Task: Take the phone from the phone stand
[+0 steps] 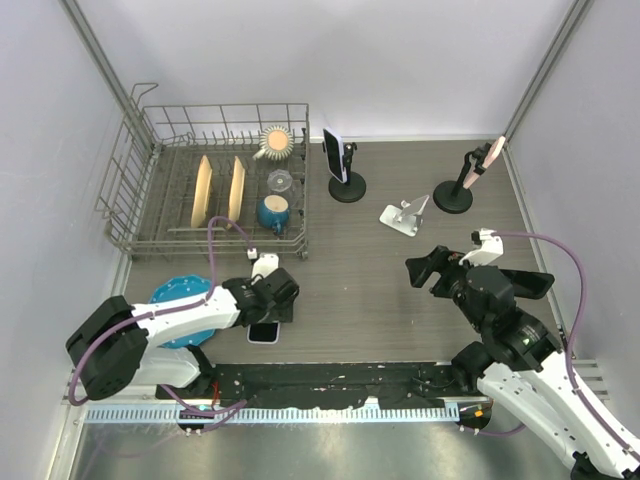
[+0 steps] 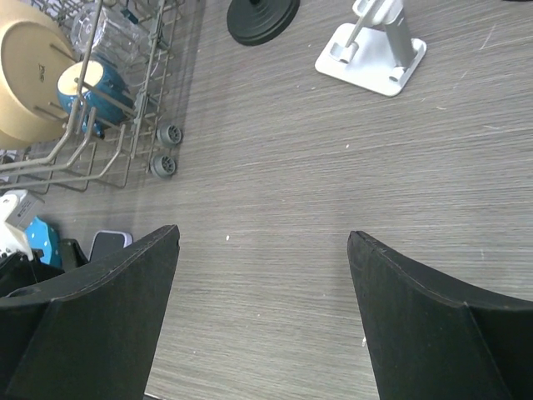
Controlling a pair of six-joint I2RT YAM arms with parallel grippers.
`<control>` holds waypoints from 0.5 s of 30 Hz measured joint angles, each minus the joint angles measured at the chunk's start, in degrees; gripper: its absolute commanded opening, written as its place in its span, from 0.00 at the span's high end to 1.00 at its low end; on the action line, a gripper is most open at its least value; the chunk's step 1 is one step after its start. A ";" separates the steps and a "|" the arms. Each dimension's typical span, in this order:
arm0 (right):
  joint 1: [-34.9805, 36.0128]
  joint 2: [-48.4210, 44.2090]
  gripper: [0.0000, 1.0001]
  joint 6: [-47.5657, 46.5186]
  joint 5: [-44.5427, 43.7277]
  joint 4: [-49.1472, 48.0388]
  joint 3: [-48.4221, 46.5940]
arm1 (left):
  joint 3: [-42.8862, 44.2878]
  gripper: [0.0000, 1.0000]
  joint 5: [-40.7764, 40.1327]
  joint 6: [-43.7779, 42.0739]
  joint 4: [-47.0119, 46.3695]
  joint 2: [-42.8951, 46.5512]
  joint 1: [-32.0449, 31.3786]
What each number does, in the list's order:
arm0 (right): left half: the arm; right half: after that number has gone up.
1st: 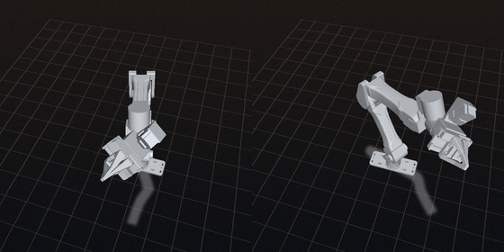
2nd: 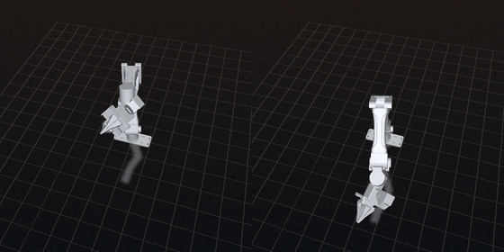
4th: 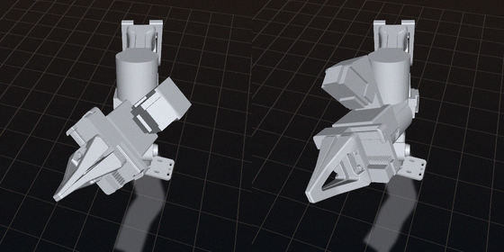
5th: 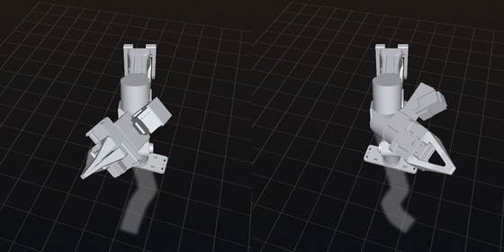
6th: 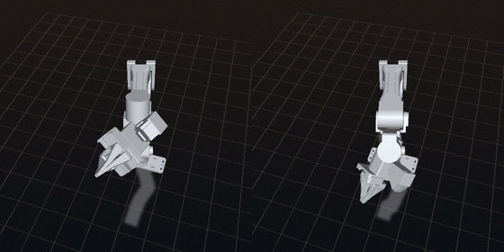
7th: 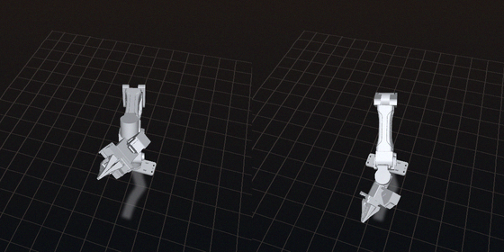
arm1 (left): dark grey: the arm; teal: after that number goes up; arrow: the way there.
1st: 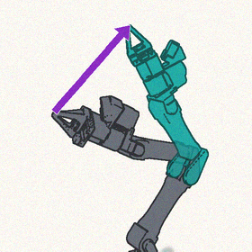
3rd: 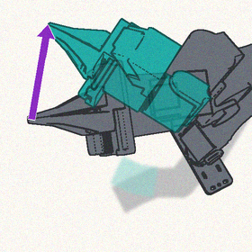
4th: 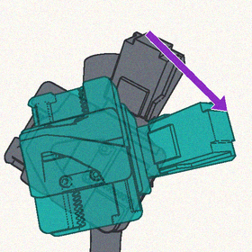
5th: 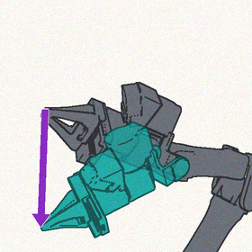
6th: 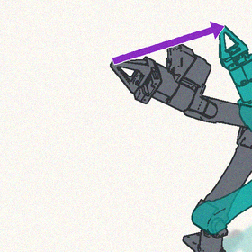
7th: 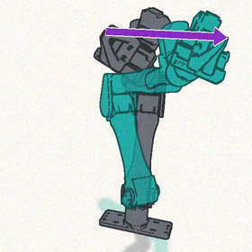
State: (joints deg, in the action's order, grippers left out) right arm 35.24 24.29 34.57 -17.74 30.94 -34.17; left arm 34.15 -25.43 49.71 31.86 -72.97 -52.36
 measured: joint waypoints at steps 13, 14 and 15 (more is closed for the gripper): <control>0.00 -1.97 0.05 -2.05 -10.19 9.73 -9.46 | 1.01 0.00 0.42 -0.26 2.75 12.09 0.31; 0.00 -1.36 0.05 -2.23 -11.26 11.04 -11.54 | 1.55 0.00 0.37 -0.81 2.71 14.84 0.33; 0.00 -0.79 0.05 -2.43 -12.24 12.31 -13.62 | 1.97 0.00 0.31 -1.25 2.64 17.14 0.33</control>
State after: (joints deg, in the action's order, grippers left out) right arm 35.24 23.51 32.14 -29.98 43.24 -47.79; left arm 36.12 -25.12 48.47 34.50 -55.83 -52.03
